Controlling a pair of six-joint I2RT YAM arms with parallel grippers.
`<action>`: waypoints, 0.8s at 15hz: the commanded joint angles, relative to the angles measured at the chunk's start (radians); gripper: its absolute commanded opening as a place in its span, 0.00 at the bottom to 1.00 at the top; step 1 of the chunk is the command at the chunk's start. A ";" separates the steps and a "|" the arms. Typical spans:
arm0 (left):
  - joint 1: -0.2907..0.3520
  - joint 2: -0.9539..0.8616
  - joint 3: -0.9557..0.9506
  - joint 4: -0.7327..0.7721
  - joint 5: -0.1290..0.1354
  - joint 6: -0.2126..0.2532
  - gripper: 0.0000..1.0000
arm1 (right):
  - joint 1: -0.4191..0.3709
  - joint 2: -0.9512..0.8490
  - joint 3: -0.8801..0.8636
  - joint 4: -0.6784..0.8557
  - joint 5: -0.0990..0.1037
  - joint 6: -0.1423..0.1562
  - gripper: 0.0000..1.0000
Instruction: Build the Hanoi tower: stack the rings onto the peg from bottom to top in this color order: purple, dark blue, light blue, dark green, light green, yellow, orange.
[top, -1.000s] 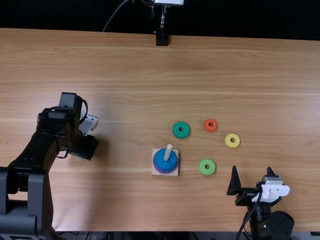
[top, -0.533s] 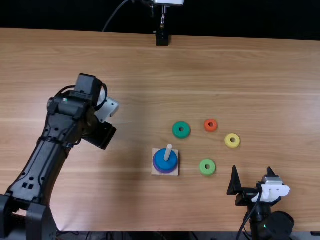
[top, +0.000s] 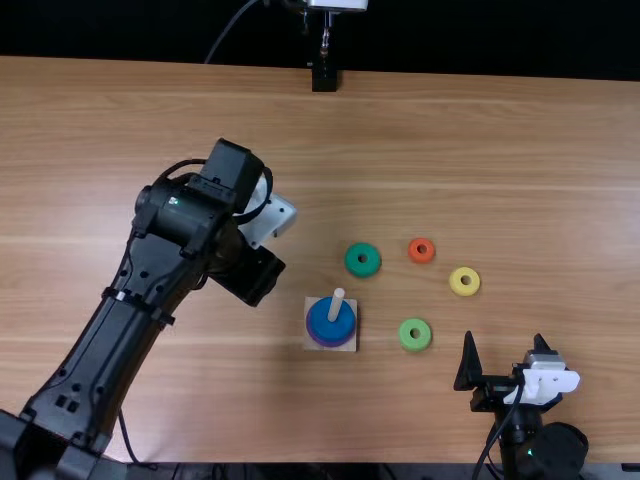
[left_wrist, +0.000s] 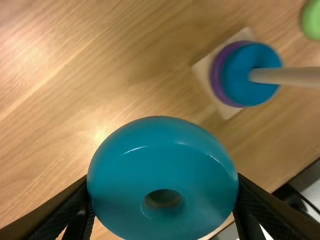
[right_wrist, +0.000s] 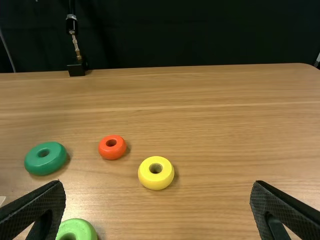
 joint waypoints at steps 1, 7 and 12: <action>-0.027 -0.031 0.058 -0.027 0.017 -0.027 0.00 | -0.006 -0.012 -0.068 -0.071 0.002 0.007 1.00; -0.150 0.053 0.252 -0.124 0.017 -0.087 0.00 | -0.006 -0.012 -0.068 -0.071 0.002 0.007 1.00; -0.239 0.093 0.261 -0.115 0.017 -0.124 0.00 | -0.006 -0.012 -0.068 -0.071 0.002 0.007 1.00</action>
